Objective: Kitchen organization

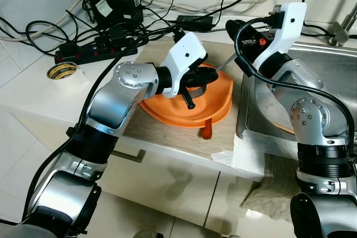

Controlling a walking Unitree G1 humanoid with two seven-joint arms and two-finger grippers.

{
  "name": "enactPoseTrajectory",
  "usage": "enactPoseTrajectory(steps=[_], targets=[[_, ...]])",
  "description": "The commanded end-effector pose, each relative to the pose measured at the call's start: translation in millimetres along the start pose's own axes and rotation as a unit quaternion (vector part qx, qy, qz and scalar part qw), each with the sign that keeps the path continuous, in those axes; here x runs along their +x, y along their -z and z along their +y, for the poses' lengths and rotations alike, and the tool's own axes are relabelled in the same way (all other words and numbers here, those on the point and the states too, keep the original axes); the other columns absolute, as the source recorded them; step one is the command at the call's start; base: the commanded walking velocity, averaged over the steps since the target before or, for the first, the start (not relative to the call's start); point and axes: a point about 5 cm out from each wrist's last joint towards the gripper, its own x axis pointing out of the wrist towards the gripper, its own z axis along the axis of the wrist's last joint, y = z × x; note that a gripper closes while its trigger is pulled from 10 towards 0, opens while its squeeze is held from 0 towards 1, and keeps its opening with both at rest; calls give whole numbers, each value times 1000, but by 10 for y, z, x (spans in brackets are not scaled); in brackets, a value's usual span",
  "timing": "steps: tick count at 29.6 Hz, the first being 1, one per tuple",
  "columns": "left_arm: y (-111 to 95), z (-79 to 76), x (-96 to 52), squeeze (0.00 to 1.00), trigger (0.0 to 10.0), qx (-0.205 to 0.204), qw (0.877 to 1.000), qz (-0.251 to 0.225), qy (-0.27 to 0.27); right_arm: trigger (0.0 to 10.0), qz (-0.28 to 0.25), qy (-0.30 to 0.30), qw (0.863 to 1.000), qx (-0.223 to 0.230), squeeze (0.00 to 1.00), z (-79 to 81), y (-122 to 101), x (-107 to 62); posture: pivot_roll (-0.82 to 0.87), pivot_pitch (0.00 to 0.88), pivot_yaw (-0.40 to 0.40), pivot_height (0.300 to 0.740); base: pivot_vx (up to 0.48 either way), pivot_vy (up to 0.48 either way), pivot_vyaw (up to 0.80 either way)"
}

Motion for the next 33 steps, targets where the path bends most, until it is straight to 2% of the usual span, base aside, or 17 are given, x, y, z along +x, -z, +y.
enactPoseTrajectory(steps=[1,14,15,16,17,18,24,33], targets=[[-100,105,-93,1000,10000,27,999,-12,-21,10000,34,90,995,-28,0,-312,99,-135,-46,0,76,740,0,0,0],[-45,100,-94,1000,10000,31,999,0,-24,10000,46,71,996,-24,0,-237,178,-135,-41,0,75,740,0,0,0],[-41,106,-91,933,10000,32,999,1,-26,10000,46,72,996,-24,0,-235,181,-133,-41,0,74,740,0,0,0],[-41,106,-91,933,10000,32,999,1,-26,10000,46,72,996,-24,0,-235,181,-133,-41,0,74,740,0,0,0],[-37,108,-89,31,10000,33,999,2,-28,10000,46,71,996,-25,0,-232,183,-131,-42,0,74,740,0,0,0],[-30,112,-87,0,10000,34,999,3,-30,10000,45,71,996,-26,0,-226,183,-129,-42,0,72,740,0,0,0],[-13,129,-85,0,10000,36,999,5,-37,10000,31,60,997,-30,0,-182,151,-107,-42,0,69,740,0,0,0],[29,112,-80,0,10000,39,998,11,-42,10000,8,1,1000,-22,0,-1,102,-22,-34,0,56,740,0,0,0]])
